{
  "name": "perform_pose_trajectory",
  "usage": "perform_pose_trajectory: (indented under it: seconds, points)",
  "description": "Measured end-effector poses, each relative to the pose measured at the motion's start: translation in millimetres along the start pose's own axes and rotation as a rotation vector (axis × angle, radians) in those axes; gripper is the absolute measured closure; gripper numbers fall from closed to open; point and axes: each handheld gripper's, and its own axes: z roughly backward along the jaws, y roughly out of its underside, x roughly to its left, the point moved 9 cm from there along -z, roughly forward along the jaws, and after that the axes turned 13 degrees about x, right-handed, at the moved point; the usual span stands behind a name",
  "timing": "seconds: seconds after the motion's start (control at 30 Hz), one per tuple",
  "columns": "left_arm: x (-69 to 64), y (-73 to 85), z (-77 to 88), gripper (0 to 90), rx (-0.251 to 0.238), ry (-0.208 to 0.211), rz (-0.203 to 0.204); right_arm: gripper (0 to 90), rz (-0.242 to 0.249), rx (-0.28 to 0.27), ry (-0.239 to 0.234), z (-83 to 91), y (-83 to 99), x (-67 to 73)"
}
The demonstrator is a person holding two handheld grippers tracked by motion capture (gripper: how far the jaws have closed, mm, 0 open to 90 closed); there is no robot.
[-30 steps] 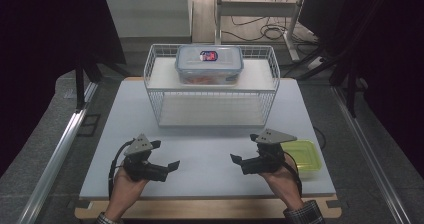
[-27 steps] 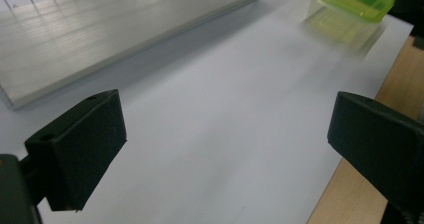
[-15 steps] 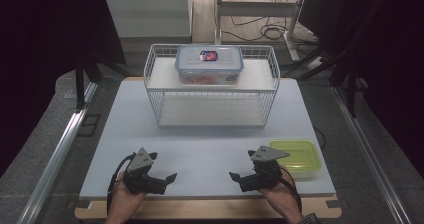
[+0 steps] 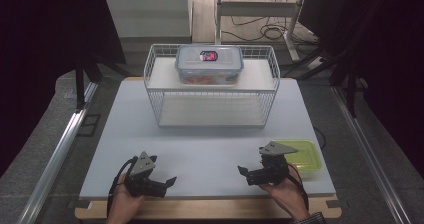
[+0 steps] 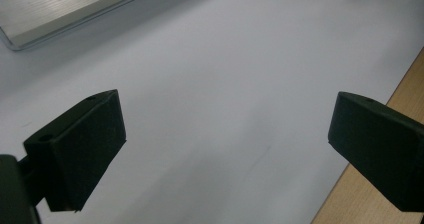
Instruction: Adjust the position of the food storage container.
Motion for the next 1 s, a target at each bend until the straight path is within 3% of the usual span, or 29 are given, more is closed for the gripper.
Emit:
perform_pose_trajectory:
  seconds: [0.23, 0.4, 0.67, 0.8, 1.0]
  points:
    - [0.4, 0.5, -0.6, 1.8, -0.002, 0.000, -0.002, 14.0, -0.085, -0.005, 0.118, 15.1, 7.8, -42.3]
    - [1.4, 0.7, -0.6, 1.8, -0.005, 0.004, 0.004, 35.4, -0.162, -0.005, 0.147, 30.3, 16.6, -67.1]
    - [2.7, 1.3, -1.1, 1.8, -0.009, 0.009, 0.011, 70.9, -0.192, 0.028, 0.242, 51.4, 36.6, -105.2]
    - [3.0, 0.8, -0.7, 1.8, -0.014, 0.008, 0.013, 86.7, -0.229, 0.011, 0.279, 66.8, 46.6, -125.1]
    - [3.7, 1.1, -1.2, 1.8, -0.014, 0.009, 0.017, 89.2, -0.300, 0.023, 0.354, 83.1, 68.8, -155.7]
